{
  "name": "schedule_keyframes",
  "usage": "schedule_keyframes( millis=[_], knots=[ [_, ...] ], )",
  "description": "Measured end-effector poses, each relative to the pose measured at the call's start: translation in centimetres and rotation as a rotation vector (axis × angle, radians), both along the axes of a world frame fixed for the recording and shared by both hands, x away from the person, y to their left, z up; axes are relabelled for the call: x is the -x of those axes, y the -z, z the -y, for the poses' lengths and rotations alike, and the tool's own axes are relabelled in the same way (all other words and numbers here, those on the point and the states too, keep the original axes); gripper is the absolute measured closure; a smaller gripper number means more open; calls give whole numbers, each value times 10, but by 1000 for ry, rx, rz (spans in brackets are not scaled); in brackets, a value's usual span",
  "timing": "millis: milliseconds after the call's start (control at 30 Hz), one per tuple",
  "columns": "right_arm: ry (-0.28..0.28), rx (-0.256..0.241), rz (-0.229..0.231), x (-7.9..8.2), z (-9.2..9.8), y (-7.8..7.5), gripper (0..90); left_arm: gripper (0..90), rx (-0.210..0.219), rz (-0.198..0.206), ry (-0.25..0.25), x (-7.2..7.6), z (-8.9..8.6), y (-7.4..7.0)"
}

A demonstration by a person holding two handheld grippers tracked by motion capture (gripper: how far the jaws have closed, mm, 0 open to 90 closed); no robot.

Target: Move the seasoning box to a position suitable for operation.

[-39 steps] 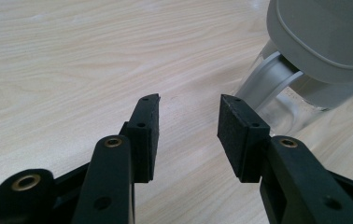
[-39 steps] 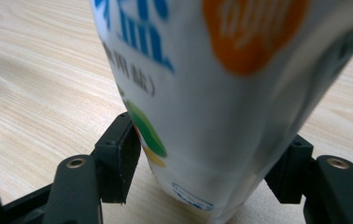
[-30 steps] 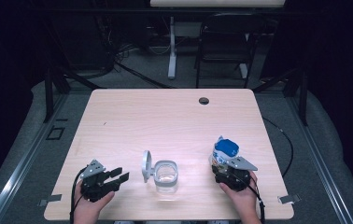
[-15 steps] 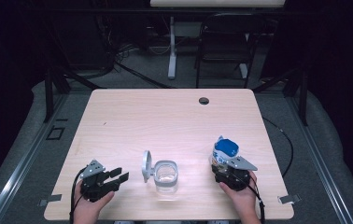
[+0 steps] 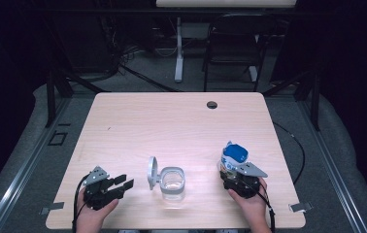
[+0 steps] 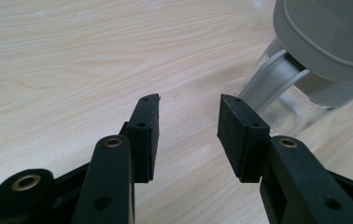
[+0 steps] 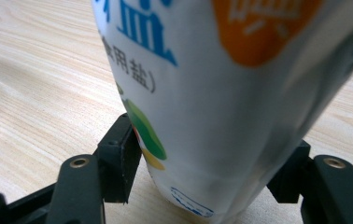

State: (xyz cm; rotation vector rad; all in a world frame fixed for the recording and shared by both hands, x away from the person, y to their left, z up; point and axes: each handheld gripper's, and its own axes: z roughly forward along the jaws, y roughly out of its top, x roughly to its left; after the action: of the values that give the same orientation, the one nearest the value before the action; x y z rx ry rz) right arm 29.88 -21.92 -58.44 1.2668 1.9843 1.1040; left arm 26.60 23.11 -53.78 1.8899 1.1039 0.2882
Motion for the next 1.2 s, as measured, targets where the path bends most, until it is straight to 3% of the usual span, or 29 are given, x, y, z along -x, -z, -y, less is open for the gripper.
schedule_keyframes(
  millis=[567, 800, 1200],
  knots=[
    [-8, 20, 7, 1, -2, 0, 395, 591, -3, -9, 1, -1, -2, 1],
    [-29, 57, -4, 0, -3, -3, 402, 590, -2, -4, -5, -1, -1, 2],
    [-15, 14, -6, 0, -2, -2, 410, 590, 7, -6, -11, -1, -3, 2]
  ],
)
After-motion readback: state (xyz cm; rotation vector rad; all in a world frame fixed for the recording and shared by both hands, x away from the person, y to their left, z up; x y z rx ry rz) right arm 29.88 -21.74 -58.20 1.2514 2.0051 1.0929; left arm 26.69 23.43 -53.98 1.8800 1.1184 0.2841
